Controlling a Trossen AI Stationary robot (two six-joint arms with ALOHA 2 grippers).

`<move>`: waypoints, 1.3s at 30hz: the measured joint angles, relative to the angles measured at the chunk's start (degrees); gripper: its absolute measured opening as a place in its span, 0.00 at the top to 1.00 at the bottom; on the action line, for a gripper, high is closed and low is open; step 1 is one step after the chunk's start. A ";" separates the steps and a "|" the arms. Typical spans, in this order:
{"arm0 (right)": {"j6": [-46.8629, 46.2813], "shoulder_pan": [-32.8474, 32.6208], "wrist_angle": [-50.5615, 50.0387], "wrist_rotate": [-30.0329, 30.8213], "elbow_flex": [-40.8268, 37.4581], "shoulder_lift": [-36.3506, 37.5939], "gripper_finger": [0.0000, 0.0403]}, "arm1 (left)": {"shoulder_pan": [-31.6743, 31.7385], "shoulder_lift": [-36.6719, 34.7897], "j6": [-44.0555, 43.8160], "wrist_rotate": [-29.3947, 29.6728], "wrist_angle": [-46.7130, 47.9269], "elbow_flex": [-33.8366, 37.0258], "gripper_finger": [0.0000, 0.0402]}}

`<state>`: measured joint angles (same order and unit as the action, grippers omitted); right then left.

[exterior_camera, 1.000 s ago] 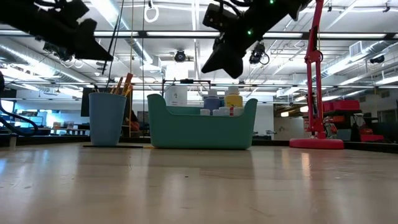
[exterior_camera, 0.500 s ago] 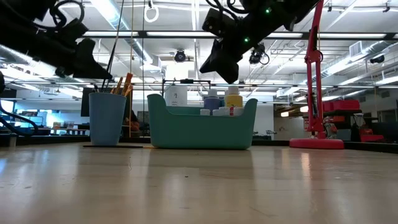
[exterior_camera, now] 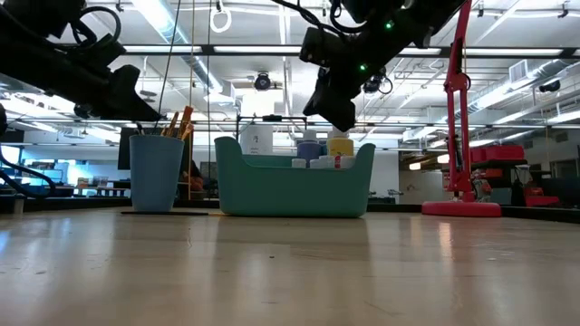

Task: Pick & Place Paint Supplies
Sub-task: Adjust the green bin

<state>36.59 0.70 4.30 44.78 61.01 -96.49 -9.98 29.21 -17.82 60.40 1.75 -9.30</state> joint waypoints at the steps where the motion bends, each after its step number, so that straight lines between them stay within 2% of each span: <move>1: -0.11 0.18 -0.05 -1.46 0.00 0.00 0.99 | 0.00 0.00 0.01 0.00 -0.03 0.00 0.80; 5: -2.18 0.82 -0.01 -7.63 0.00 0.00 0.99 | 0.00 0.02 4.28 -0.12 -2.60 -1.05 0.78; 9: -3.20 1.01 -0.01 -11.77 0.00 0.00 0.99 | -0.65 -0.04 12.60 -1.88 -11.23 -3.33 0.78; 12: -4.62 0.99 0.02 -15.27 0.00 0.00 0.99 | -1.56 -0.07 17.10 -8.78 -14.45 -5.01 0.78; 15: -8.14 1.01 0.98 -21.18 0.00 0.00 0.99 | -2.48 -0.07 16.82 -17.46 -14.74 -5.55 0.78; 20: -12.52 0.97 3.74 -31.73 0.00 0.00 0.99 | -3.73 0.02 8.17 -34.63 -9.09 -5.46 0.78; 23: -14.09 0.97 4.31 -36.56 0.00 0.00 0.99 | -4.60 0.90 0.26 -41.42 -3.48 -5.42 0.78; 27: -15.26 0.92 4.82 -39.69 0.00 0.00 0.99 | -6.07 5.02 -5.63 -41.29 0.42 -5.31 0.78; 33: -15.16 0.92 5.08 -39.72 0.00 0.00 0.99 | -7.04 16.14 -6.24 -40.56 -4.02 -5.79 0.71; 39: -13.38 0.92 5.97 -39.69 0.00 0.00 0.99 | -7.45 28.28 -11.04 -40.56 -5.60 -9.69 0.64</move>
<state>23.21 1.63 10.28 5.09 61.01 -96.49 -17.43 57.49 -28.87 19.84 -3.85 -18.99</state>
